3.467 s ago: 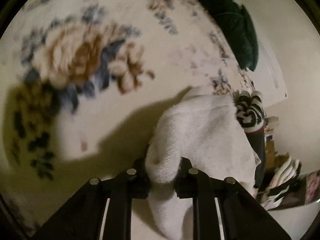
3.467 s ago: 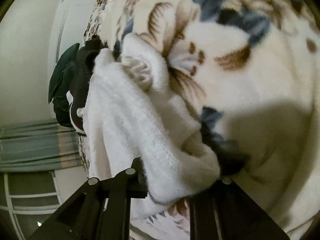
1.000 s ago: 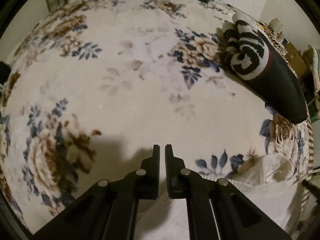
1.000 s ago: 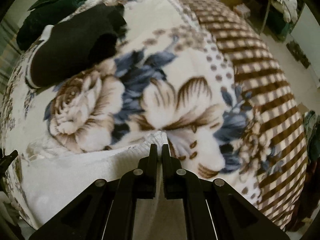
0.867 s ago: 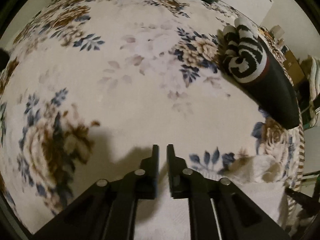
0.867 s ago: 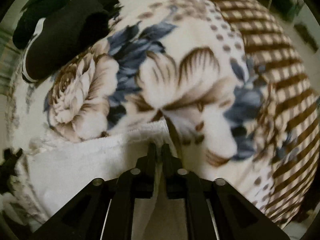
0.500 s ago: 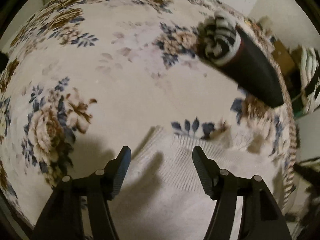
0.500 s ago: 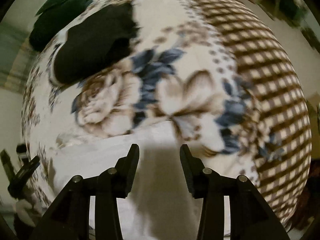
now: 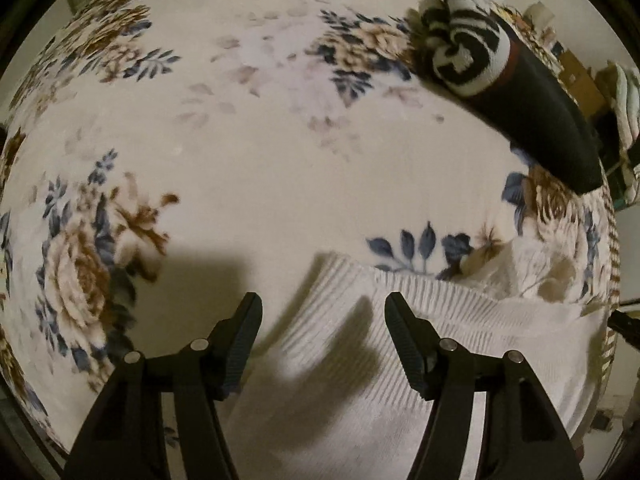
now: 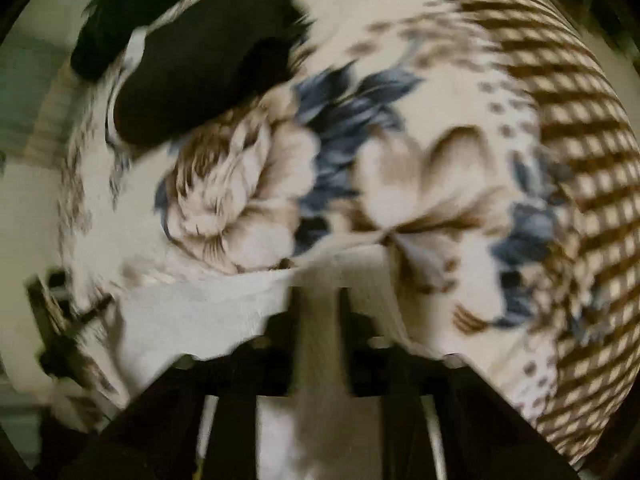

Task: Fold small clothes

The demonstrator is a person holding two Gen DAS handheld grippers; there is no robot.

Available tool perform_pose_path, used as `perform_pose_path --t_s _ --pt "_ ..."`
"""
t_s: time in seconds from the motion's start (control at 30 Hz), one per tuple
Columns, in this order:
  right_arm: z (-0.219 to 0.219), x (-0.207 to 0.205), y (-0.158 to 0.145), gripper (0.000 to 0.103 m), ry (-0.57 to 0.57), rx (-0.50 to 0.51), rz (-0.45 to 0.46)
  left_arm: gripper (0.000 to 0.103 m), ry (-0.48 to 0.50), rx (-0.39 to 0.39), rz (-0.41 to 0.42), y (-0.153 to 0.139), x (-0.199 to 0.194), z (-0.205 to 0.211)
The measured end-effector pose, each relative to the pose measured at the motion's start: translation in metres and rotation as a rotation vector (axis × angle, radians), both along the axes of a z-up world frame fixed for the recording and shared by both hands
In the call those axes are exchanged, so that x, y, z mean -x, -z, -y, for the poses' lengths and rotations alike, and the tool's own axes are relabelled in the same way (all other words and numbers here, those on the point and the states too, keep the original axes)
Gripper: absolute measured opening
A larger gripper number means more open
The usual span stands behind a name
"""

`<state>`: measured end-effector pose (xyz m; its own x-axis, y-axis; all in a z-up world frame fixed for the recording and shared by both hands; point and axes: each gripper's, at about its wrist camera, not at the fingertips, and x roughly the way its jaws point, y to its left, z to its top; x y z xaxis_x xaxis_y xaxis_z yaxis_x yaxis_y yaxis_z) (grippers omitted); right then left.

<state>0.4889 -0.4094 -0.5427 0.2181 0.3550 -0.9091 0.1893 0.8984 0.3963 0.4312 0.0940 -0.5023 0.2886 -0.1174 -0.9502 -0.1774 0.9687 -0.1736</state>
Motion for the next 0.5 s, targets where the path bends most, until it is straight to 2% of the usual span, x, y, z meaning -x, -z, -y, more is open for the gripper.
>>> perform_pose_path --t_s 0.07,0.13,0.27,0.33,0.43,0.5 --pt "0.020 0.006 -0.001 0.039 0.061 0.038 -0.010 0.062 -0.005 0.012 -0.015 0.005 0.002 -0.001" --pt "0.027 0.008 0.007 0.039 0.060 0.050 -0.040 0.062 -0.007 0.017 -0.041 0.013 0.002 -0.001" --pt "0.007 0.006 0.033 0.038 -0.048 0.046 -0.108 0.062 0.012 0.000 -0.057 0.023 0.004 0.009" --pt "-0.008 0.010 0.040 0.005 -0.090 0.121 -0.096 0.062 0.019 -0.013 -0.058 0.026 0.004 0.013" --pt "0.002 0.020 0.025 0.006 -0.018 0.246 -0.038 0.062 0.017 -0.013 -0.054 0.028 0.003 0.013" --pt "0.020 0.023 0.017 0.003 0.065 0.254 -0.031 0.062 0.017 -0.007 -0.053 0.029 0.003 0.015"
